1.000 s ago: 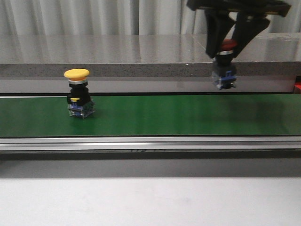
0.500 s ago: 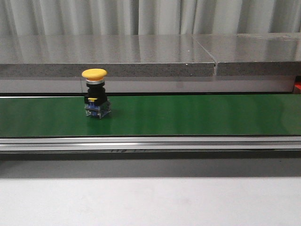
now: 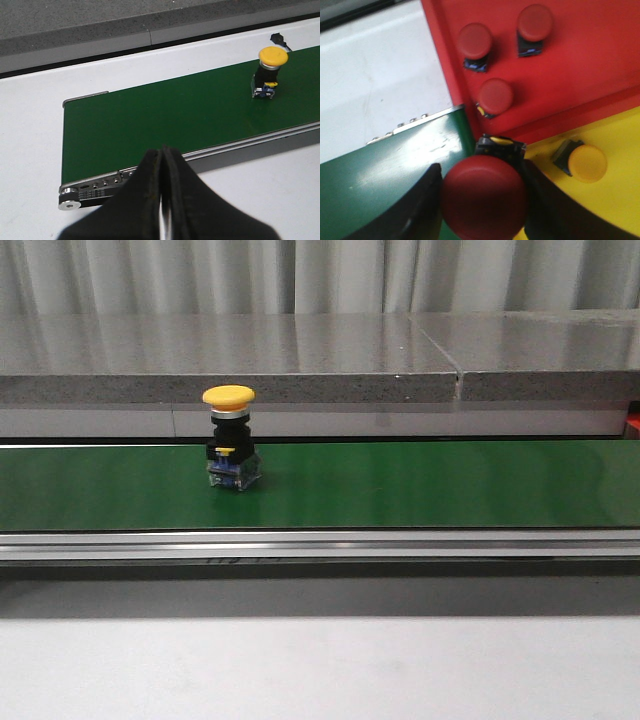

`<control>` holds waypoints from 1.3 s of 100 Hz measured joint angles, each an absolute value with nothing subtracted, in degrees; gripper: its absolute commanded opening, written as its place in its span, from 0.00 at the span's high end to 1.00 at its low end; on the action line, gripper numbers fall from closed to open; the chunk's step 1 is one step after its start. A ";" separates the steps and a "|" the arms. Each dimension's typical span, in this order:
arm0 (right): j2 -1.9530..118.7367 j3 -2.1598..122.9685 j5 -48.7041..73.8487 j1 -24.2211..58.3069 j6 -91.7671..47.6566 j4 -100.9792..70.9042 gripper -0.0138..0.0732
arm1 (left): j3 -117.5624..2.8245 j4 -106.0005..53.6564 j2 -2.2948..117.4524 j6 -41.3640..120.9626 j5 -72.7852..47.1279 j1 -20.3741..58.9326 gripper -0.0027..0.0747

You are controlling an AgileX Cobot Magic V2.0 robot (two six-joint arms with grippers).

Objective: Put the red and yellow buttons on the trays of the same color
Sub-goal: 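Carry the red button into the red tray and open the right gripper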

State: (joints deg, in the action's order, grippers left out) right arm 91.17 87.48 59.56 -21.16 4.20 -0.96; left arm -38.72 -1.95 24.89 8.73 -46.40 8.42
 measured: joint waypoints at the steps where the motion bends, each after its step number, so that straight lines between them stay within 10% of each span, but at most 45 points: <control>1: 91.17 87.48 59.42 -21.63 4.20 -0.96 0.65 | -38.72 -1.95 24.89 8.73 -46.40 8.42 0.99; 130: 113.37 87.48 40.28 -30.79 4.20 -7.82 0.65 | -38.72 -1.95 24.89 8.73 -46.40 8.42 0.99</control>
